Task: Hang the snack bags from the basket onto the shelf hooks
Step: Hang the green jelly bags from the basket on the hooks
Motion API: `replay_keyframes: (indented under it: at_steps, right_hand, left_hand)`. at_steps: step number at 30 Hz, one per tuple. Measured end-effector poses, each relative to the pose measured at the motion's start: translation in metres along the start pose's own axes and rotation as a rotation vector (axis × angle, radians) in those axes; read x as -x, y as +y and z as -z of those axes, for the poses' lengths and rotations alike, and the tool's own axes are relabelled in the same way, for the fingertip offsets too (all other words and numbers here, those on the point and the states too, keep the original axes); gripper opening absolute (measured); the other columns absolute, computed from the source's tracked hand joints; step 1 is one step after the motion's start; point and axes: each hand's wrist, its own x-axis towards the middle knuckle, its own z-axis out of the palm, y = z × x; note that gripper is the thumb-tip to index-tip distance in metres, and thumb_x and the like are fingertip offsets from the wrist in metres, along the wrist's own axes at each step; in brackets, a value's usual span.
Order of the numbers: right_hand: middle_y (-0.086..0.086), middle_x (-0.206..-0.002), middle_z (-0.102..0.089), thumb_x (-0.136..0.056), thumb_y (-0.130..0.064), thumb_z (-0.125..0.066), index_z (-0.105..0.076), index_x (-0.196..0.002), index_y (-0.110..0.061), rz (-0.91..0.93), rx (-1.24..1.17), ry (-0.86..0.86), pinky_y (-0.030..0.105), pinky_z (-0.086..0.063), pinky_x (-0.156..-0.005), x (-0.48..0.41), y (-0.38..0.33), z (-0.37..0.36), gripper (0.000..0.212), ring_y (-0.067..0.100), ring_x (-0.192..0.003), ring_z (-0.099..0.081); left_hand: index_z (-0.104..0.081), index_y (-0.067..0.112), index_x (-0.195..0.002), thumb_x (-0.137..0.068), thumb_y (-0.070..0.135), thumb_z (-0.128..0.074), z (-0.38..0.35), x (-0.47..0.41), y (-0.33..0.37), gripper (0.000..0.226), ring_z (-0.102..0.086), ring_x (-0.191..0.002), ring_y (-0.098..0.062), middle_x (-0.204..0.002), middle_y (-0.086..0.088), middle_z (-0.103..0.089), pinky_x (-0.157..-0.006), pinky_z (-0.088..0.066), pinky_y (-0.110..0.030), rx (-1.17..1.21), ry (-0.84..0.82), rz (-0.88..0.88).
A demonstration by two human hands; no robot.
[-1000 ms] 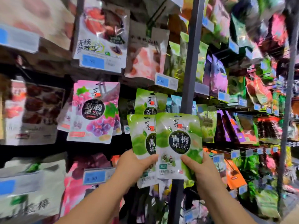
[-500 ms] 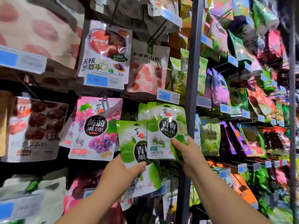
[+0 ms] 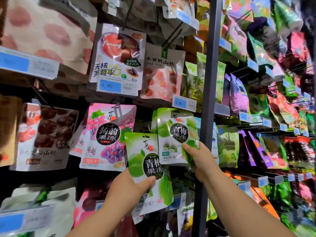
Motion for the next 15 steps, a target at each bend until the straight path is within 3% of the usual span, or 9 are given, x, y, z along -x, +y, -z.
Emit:
replay_keyframes:
  at_steps: [5, 9, 15]
  right_hand:
    - [0.008, -0.085, -0.075, -0.092, -0.006, -0.065, -0.064, -0.105, -0.010, -0.001, -0.011, 0.008, 0.026, -0.054, -0.051, -0.004, 0.000, 0.003, 0.014, 0.020, -0.067, -0.072]
    - [0.005, -0.082, -0.076, -0.092, -0.007, -0.065, -0.063, -0.103, -0.013, -0.016, 0.025, -0.002, 0.026, -0.054, -0.051, -0.009, 0.002, 0.004, 0.012, 0.019, -0.067, -0.072]
    - [0.009, -0.100, -0.075, -0.092, -0.011, -0.068, -0.063, -0.111, -0.014, -0.065, 0.085, 0.021, 0.031, -0.054, -0.063, -0.023, 0.011, 0.002, 0.020, 0.024, -0.082, -0.072]
  left_hand:
    - [-0.058, 0.041, -0.086, -0.080, 0.040, -0.077, 0.004, 0.000, -0.004, 0.020, -0.060, -0.087, -0.002, -0.086, 0.021, -0.066, -0.067, -0.040, -0.017, -0.016, 0.003, 0.019]
    - [-0.059, 0.040, -0.085, -0.080, 0.040, -0.077, 0.005, 0.000, -0.005, 0.019, -0.060, -0.087, 0.001, -0.084, 0.021, -0.066, -0.064, -0.038, -0.010, 0.004, 0.003, 0.015]
    - [-0.059, 0.042, -0.085, -0.081, 0.038, -0.077, 0.009, 0.001, -0.008, 0.019, -0.061, -0.086, -0.001, -0.084, 0.020, -0.067, -0.066, -0.040, -0.014, -0.016, 0.003, 0.003]
